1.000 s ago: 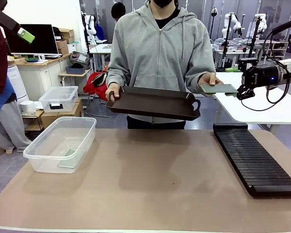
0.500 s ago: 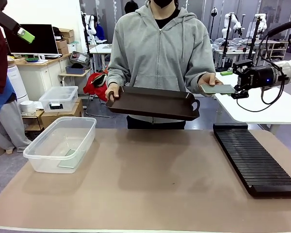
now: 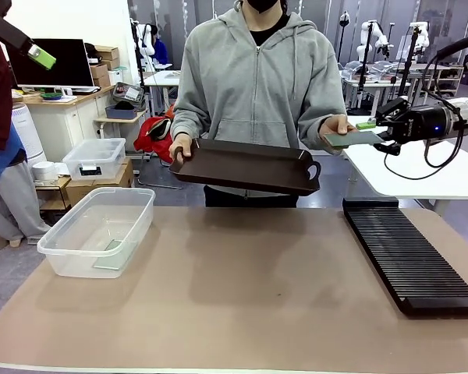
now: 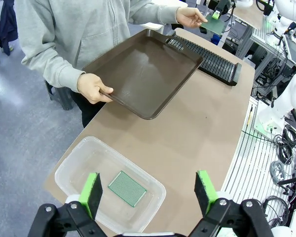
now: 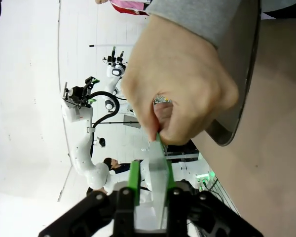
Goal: Sort PCBs into racks and boxes based on the side picked up.
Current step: Pick up the Blank PCB handed by the Human.
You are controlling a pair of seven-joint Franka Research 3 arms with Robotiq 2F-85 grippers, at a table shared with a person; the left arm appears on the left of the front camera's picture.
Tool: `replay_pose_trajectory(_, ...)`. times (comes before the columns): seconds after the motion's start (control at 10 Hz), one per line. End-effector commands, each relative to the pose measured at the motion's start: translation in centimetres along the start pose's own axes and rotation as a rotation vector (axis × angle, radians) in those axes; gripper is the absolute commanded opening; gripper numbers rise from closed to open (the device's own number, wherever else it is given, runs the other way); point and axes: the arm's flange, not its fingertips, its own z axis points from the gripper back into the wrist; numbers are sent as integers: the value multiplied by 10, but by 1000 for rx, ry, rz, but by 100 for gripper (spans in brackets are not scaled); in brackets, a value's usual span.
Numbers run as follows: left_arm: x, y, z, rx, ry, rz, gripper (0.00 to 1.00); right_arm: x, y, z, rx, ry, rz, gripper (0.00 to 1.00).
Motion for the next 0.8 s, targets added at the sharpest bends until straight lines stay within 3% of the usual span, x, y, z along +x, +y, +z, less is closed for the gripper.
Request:
replay_pose_trajectory(0.0, -1, 0, -1, 5, -5, 4, 100, 0, 0, 3, 45, 5, 3, 0)
replay_pose_trajectory(0.7, -1, 0, -1, 5, -5, 4, 100, -4, -2, 3, 24, 78, 19, 0)
